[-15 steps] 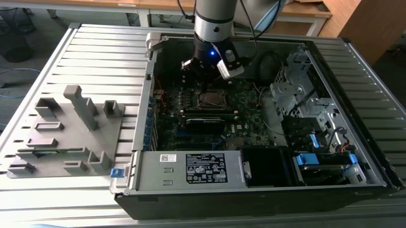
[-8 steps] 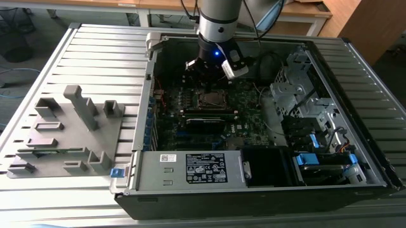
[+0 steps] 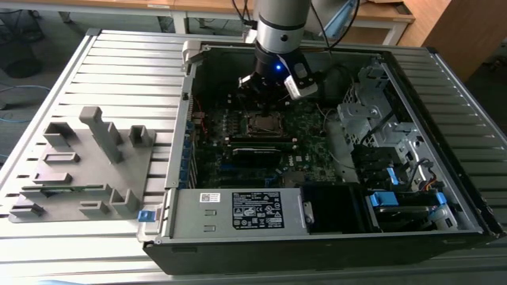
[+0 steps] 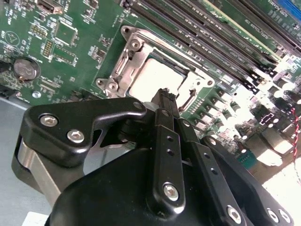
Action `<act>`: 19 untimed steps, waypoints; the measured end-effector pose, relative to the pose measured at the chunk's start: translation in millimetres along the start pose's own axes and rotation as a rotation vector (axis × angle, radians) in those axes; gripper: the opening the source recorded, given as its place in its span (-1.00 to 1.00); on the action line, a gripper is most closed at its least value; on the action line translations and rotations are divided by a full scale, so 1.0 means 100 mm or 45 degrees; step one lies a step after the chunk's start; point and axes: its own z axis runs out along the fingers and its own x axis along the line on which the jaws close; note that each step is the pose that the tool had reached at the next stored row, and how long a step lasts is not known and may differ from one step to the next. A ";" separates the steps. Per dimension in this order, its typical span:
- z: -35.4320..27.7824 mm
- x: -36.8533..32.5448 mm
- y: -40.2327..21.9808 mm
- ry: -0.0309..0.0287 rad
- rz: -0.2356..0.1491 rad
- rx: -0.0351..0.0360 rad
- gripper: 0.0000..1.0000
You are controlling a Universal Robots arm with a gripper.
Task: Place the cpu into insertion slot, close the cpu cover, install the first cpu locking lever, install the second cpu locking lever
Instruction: 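Close the cpu cover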
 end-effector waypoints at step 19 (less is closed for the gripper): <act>0.015 -0.019 -0.024 -0.0003 0.010 0.0005 -0.80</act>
